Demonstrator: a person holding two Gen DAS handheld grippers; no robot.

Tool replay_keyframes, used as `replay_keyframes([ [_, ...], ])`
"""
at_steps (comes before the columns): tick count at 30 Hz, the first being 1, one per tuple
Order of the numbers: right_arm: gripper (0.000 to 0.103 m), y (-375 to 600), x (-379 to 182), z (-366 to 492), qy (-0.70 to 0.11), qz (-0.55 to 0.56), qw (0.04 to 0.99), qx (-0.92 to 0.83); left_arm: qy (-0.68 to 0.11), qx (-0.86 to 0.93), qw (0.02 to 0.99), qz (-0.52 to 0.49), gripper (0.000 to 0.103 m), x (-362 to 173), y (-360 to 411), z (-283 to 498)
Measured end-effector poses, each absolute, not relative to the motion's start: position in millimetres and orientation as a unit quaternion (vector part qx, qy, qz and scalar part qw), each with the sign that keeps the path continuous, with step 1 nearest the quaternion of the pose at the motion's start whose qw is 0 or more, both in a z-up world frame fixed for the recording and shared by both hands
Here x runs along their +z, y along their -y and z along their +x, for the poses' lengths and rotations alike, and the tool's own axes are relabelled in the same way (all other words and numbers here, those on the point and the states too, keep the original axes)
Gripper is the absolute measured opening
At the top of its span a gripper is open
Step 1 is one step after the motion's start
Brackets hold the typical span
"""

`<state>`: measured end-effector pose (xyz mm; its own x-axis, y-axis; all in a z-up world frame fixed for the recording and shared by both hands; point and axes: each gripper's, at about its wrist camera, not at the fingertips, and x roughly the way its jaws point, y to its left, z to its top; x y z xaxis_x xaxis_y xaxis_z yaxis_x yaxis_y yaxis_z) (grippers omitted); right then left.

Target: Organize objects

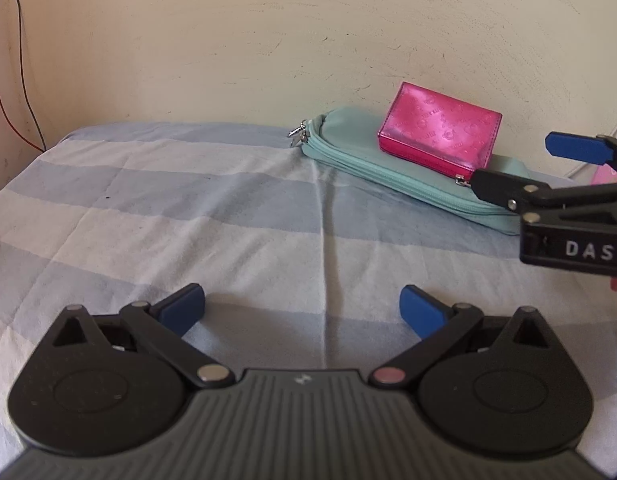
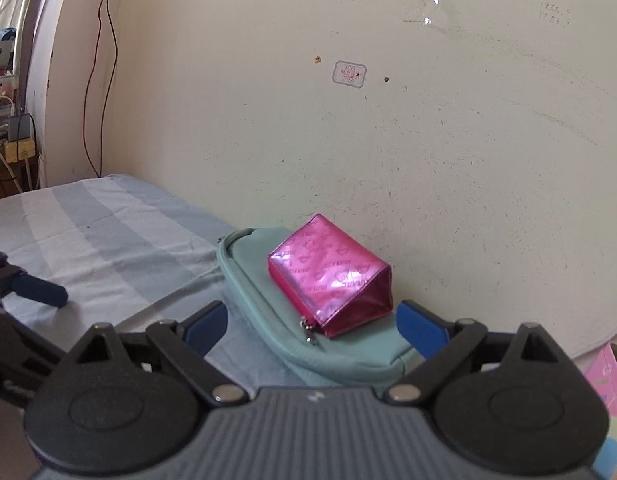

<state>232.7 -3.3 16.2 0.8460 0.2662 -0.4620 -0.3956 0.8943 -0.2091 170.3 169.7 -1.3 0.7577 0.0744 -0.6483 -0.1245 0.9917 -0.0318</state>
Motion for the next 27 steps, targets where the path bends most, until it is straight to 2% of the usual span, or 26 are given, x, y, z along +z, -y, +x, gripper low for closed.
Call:
replay_keyframes([
  [4, 0.092, 4.9, 6.0, 254.7, -0.235, -0.130, 0.949, 0.164, -0.342, 0.058, 0.937, -0.043, 0.103, -0.9, -171.4, 170.7],
  [10, 0.070, 16.0, 0.3, 269.8, -0.250, -0.045, 0.952, 0.170, -0.342, 0.063, 0.937, -0.040, 0.103, -1.2, -168.8, 171.2],
  [13, 0.063, 19.7, 1.2, 282.8, -0.254, -0.006, 0.952, 0.171, -0.342, 0.065, 0.937, -0.039, 0.103, -1.2, -167.5, 170.5],
  [14, 0.055, 20.9, 1.6, 288.4, -0.260, 0.007, 0.951, 0.169, -0.342, 0.065, 0.937, -0.039, 0.103, -1.5, -168.1, 171.0],
  [15, 0.036, 22.7, 1.1, 295.8, -0.273, 0.023, 0.947, 0.166, -0.342, 0.066, 0.937, -0.039, 0.103, -1.4, -168.0, 170.9],
  [19, 0.015, 35.2, 6.0, 298.0, -0.294, 0.099, 0.932, 0.188, -0.342, 0.066, 0.937, -0.039, 0.103, -1.3, -167.7, 170.5],
  [21, 0.011, 36.1, 10.5, 282.3, -0.297, 0.097, 0.929, 0.196, -0.342, 0.065, 0.937, -0.039, 0.103, -1.4, -168.1, 170.8],
  [27, 0.011, 57.2, 17.5, 196.2, -0.328, 0.093, 0.907, 0.247, -0.339, 0.057, 0.938, -0.048, 0.103, -0.2, -171.3, 168.7],
])
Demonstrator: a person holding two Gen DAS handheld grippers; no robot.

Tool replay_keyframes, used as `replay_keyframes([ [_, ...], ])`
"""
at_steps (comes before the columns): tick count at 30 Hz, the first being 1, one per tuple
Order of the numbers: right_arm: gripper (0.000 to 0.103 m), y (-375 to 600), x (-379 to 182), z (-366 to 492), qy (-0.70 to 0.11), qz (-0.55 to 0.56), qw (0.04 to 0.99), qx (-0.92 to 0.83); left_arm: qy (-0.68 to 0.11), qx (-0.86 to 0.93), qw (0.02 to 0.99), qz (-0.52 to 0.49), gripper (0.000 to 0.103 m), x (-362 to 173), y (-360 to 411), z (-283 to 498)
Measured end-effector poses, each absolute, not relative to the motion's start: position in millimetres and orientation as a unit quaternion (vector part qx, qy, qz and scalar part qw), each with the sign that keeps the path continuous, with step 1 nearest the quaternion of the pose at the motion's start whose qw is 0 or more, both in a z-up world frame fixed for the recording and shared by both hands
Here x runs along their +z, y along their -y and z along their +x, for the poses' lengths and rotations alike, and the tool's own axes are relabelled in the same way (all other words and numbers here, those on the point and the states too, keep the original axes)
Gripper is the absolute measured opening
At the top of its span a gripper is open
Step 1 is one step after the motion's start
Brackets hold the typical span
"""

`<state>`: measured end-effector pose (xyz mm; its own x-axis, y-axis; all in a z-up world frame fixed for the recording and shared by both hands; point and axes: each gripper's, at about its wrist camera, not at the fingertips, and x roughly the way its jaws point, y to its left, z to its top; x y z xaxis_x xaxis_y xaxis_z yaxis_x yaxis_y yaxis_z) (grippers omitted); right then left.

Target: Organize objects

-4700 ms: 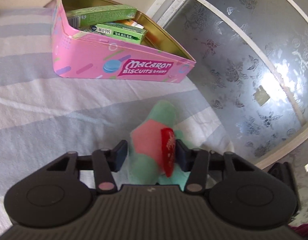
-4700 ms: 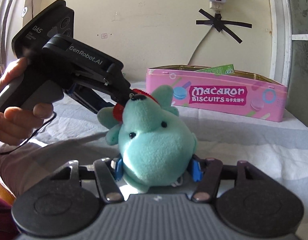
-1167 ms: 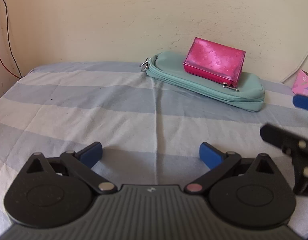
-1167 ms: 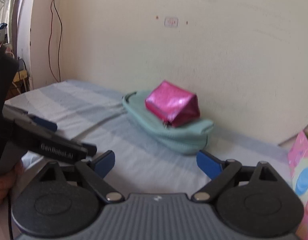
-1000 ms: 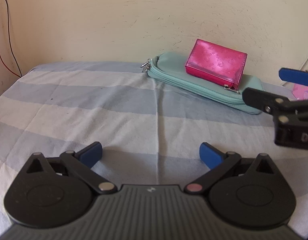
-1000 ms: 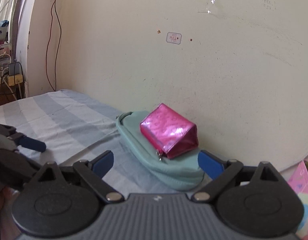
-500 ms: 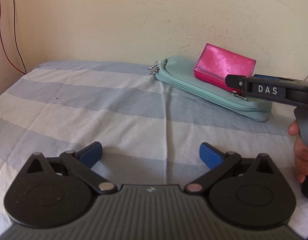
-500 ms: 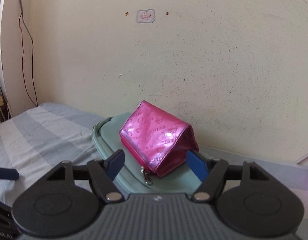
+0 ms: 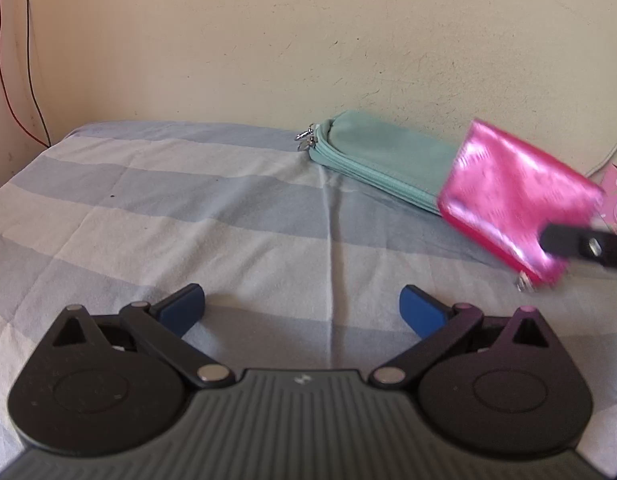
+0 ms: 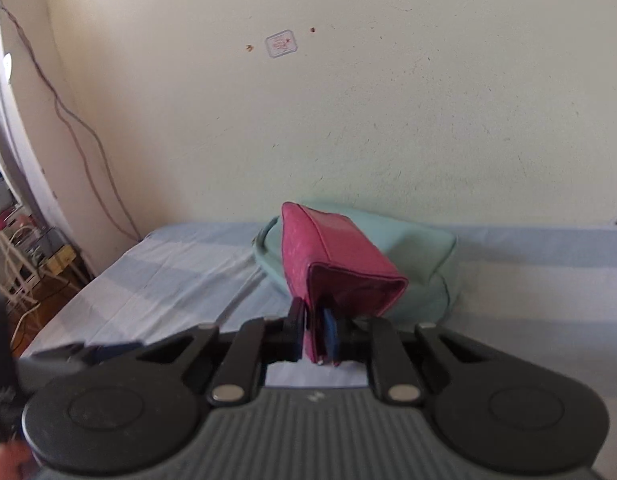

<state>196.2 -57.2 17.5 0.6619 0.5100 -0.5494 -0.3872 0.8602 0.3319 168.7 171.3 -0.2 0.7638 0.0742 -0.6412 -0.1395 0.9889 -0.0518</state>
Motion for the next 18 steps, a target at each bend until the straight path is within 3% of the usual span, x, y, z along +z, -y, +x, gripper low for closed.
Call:
replay_keyframes([
  [7, 0.011, 110.0, 15.9, 82.5, -0.355, 0.120, 0.890, 0.260, -0.285, -0.114, 0.935, -0.179, 0.103, 14.1, -168.0, 138.5],
  [13, 0.013, 176.7, 21.3, 11.1, -0.342, 0.137, 0.908, 0.200, -0.277, -0.254, 0.920, -0.114, 0.103, 26.2, -89.0, 107.3],
  [18, 0.023, 232.8, 22.1, -32.4, -0.326, 0.157, 0.925, 0.115, -0.277, -0.339, 0.898, -0.049, 0.097, 29.9, -25.5, 88.1],
])
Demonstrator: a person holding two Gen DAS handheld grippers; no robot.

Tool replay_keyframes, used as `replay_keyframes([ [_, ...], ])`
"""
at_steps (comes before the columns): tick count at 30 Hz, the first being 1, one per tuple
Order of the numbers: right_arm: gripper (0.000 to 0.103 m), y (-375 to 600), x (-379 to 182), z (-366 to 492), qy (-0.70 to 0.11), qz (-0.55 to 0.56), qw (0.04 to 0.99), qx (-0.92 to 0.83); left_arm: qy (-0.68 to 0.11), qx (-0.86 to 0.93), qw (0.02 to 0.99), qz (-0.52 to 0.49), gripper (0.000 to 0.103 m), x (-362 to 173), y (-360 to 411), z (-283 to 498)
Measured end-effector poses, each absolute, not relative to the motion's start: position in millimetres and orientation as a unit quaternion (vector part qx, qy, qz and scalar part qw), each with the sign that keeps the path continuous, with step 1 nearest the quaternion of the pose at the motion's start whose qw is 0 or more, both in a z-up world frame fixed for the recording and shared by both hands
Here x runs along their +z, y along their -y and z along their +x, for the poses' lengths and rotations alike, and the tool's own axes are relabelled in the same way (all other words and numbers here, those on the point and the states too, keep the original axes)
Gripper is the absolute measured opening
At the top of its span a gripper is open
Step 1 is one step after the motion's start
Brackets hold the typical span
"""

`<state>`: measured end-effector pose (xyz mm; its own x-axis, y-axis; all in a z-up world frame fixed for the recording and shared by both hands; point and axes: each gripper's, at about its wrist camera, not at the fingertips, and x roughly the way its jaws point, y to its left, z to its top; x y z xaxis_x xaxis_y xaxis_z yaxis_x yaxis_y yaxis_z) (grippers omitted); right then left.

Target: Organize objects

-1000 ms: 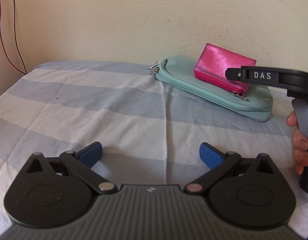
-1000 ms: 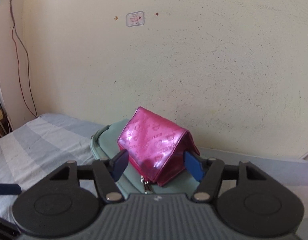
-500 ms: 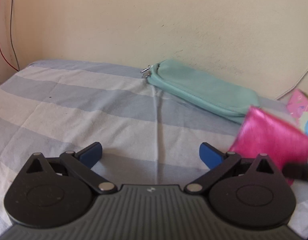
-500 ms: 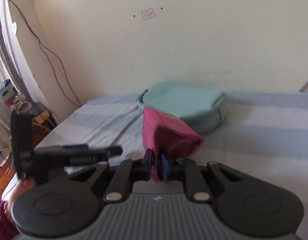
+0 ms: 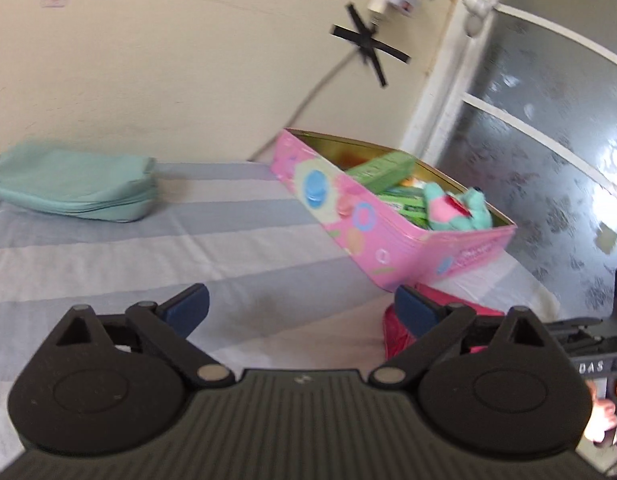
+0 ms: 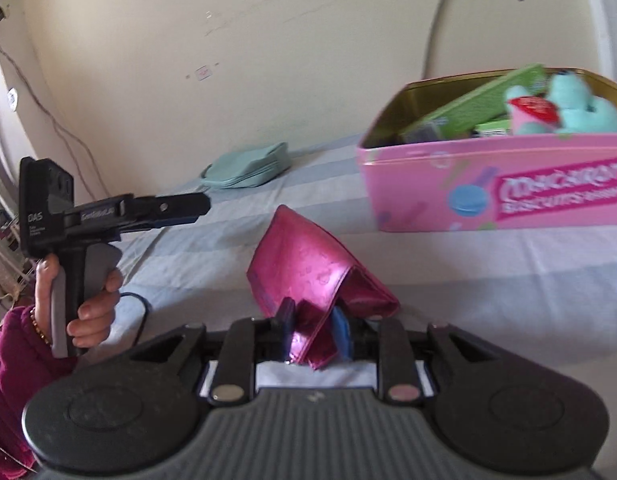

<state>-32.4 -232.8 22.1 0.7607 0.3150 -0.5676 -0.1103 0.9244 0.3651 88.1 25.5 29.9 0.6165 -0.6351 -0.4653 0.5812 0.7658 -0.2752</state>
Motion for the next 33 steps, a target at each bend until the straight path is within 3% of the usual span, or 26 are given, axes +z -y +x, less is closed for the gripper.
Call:
replay_keyframes([
  [7, 0.028, 275.8, 12.5, -55.9, -0.299, 0.203, 0.930, 0.067, -0.307, -0.398, 0.862, -0.059, 0.096, 21.5, 34.5, 81.1],
  [10, 0.029, 287.4, 8.2, -63.1, -0.291, 0.213, 0.930, 0.072, -0.321, -0.413, 0.850, -0.062, 0.083, 19.3, 56.0, 76.4],
  [12, 0.031, 290.0, 5.5, -61.3, -0.287, 0.219, 0.929, 0.076, -0.325, -0.415, 0.847, -0.060, 0.081, 18.3, 64.5, 71.5],
  [17, 0.032, 296.7, -0.3, -63.2, -0.281, 0.235, 0.926, 0.089, -0.348, -0.411, 0.840, -0.060, 0.049, 13.5, 79.2, 62.3],
  [25, 0.030, 290.8, -6.1, -57.8, -0.286, 0.238, 0.922, 0.106, -0.347, -0.385, 0.851, -0.077, 0.042, 10.8, 76.1, 47.3],
  [33, 0.030, 281.1, -5.4, -58.5, -0.286, 0.224, 0.926, 0.099, -0.330, -0.355, 0.874, -0.040, 0.042, 12.4, 86.1, 28.8],
])
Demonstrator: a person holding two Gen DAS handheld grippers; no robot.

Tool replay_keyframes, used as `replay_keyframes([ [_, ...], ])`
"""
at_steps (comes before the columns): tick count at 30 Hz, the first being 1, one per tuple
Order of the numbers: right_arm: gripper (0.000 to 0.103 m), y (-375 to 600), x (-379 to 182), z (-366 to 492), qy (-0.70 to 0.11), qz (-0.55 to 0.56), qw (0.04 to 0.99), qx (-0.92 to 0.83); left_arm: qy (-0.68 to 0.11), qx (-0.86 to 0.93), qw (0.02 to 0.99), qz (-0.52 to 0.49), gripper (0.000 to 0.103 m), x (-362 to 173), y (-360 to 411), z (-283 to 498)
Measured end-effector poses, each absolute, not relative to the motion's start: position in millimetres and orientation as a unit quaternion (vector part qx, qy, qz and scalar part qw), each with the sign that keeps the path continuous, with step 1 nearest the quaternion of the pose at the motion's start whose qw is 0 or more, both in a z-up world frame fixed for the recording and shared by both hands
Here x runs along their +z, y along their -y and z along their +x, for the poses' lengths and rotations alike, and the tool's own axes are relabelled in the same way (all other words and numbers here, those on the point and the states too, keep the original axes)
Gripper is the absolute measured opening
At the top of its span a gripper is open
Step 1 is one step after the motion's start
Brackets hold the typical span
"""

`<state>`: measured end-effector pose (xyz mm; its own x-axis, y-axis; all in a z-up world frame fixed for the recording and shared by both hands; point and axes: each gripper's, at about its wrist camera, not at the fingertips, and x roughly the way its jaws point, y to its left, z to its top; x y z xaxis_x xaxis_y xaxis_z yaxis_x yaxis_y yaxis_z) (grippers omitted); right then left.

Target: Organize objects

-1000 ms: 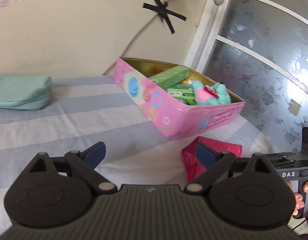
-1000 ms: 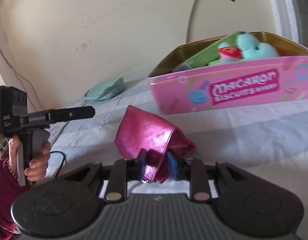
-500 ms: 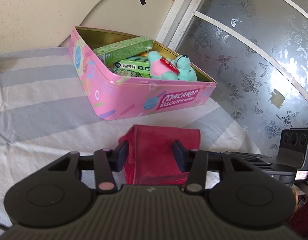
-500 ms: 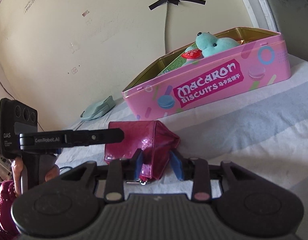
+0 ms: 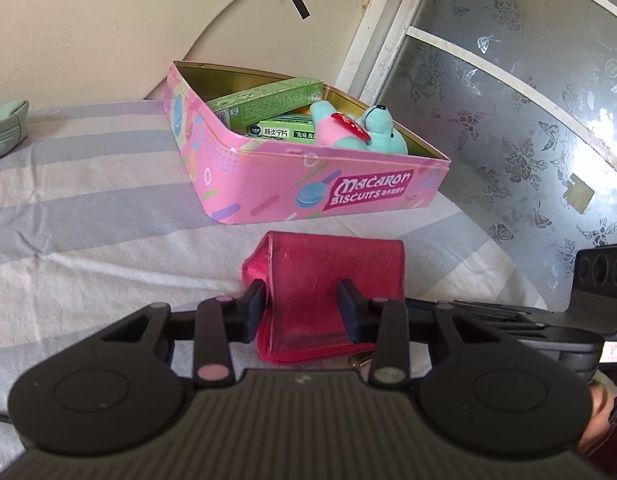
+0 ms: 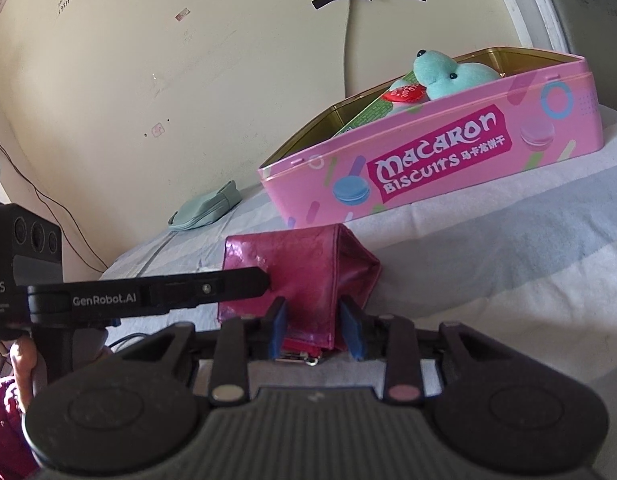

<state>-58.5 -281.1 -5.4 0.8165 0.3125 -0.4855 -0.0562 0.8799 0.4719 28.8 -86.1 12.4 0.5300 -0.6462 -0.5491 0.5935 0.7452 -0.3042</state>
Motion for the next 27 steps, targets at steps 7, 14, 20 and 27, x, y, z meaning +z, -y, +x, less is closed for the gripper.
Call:
replay_keyframes([
  [7, 0.030, 268.2, -2.9, -60.7, -0.284, 0.195, 0.935, 0.087, -0.319, -0.331, 0.888, -0.012, 0.042, 9.4, 83.4, 15.6],
  [14, 0.030, 244.2, 0.1, -50.6, -0.289, 0.174, 0.936, 0.102, -0.306, -0.280, 0.910, 0.010, 0.042, 7.5, 69.5, 8.1],
  [20, 0.030, 211.2, 1.4, -28.5, -0.297, 0.133, 0.937, 0.125, -0.295, -0.225, 0.928, 0.016, 0.042, 9.1, 47.8, 7.8],
  [27, 0.030, 213.5, -3.8, -23.1, -0.300, 0.151, 0.933, 0.130, -0.301, -0.221, 0.927, 0.020, 0.040, 6.1, 46.3, 4.8],
])
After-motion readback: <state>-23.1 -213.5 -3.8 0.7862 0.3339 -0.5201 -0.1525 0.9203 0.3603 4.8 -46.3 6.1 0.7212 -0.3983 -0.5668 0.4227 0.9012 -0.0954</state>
